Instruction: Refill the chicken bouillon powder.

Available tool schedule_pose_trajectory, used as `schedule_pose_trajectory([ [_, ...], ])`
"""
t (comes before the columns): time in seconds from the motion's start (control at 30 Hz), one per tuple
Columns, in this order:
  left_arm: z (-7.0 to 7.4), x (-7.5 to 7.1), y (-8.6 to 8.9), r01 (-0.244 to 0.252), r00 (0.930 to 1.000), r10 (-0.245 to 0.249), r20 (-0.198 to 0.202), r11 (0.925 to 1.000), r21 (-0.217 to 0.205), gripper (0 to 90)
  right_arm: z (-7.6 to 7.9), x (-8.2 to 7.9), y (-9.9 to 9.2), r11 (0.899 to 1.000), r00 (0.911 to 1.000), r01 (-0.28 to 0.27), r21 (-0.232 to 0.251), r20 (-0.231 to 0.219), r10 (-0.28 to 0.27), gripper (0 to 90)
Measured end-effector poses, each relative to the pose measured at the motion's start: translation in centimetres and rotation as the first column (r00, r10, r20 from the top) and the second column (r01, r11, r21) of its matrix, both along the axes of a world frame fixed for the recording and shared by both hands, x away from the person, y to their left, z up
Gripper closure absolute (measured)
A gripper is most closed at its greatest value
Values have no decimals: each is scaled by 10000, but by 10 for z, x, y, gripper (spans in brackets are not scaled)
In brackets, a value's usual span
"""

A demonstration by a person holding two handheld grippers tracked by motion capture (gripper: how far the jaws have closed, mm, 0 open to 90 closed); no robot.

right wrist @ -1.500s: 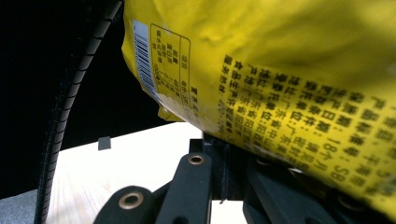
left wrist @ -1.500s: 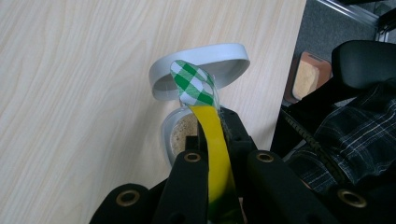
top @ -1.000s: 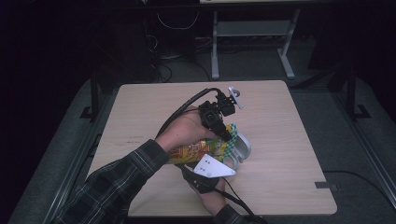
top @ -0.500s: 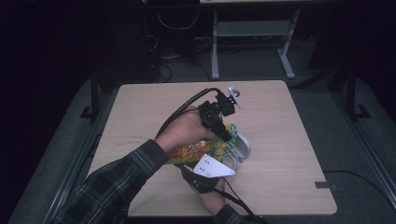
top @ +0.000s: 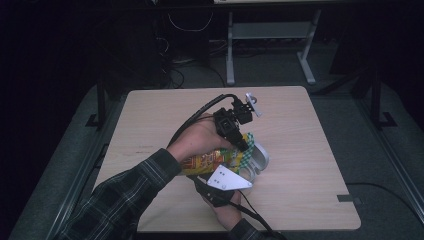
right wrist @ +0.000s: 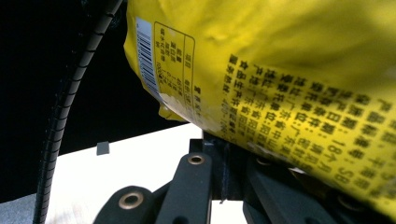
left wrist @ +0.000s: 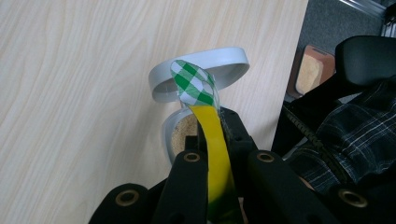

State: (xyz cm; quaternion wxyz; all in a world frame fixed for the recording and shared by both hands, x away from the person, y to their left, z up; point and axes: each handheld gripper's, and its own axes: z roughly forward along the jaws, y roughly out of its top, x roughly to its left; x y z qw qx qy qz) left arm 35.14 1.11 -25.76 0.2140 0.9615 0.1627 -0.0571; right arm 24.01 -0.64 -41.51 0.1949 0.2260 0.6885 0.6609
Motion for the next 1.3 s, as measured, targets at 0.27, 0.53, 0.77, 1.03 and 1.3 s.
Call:
schedule_pose_trajectory([
  [0.27, 1, 0, -1, 51, 10000, -51, 3, 10000, 51, 883, 1, 0, -1, 10000, 10000, 17, 23, -2, -17, 900],
  [0.53, 1, 1, -1, 41, 10000, -41, -26, 10000, 77, 882, 1, 0, -1, 10000, 10000, 9, 42, -1, -9, 900],
  [0.77, 1, 1, -1, 26, 10000, -25, -59, 9999, 106, 882, 1, 0, 0, 10000, 10000, -17, 46, 33, 17, 900],
  [1.03, 0, 2, -3, 46, 9999, -45, -93, 9998, 167, 882, 1, 0, 0, 10000, 10000, -22, 53, 50, 22, 900],
  [1.3, -1, 1, -4, 71, 9999, -68, -99, 9996, 260, 882, 1, 0, 0, 10000, 10000, -22, 59, 60, 22, 900],
])
